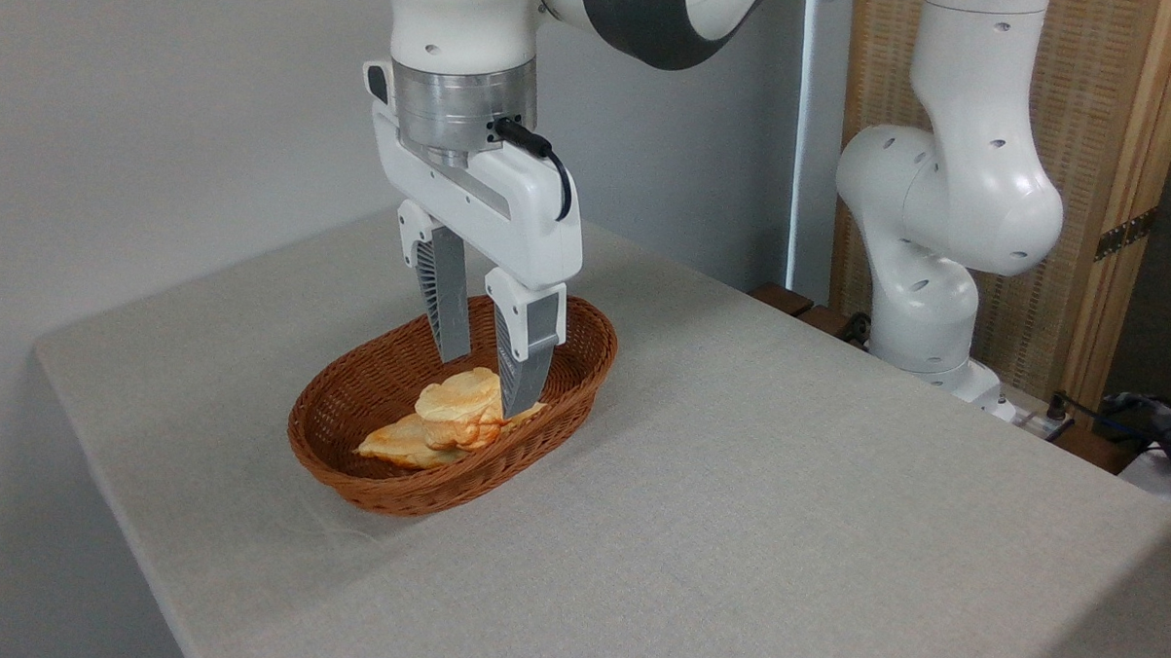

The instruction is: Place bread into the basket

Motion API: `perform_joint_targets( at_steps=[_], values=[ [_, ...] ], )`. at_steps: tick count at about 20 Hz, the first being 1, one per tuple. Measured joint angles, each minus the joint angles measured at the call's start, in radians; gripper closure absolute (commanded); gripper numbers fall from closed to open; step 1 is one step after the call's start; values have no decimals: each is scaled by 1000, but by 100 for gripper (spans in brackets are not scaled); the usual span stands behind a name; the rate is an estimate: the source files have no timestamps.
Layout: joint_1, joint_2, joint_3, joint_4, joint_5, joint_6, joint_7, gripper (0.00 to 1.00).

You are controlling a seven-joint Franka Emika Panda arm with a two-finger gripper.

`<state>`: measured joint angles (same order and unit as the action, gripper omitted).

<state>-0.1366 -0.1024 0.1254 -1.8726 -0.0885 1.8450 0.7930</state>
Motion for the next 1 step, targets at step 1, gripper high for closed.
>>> perform_joint_targets(
  at_steps=[1],
  values=[
    [0,0,0,0,1,0,0,0]
  ],
)
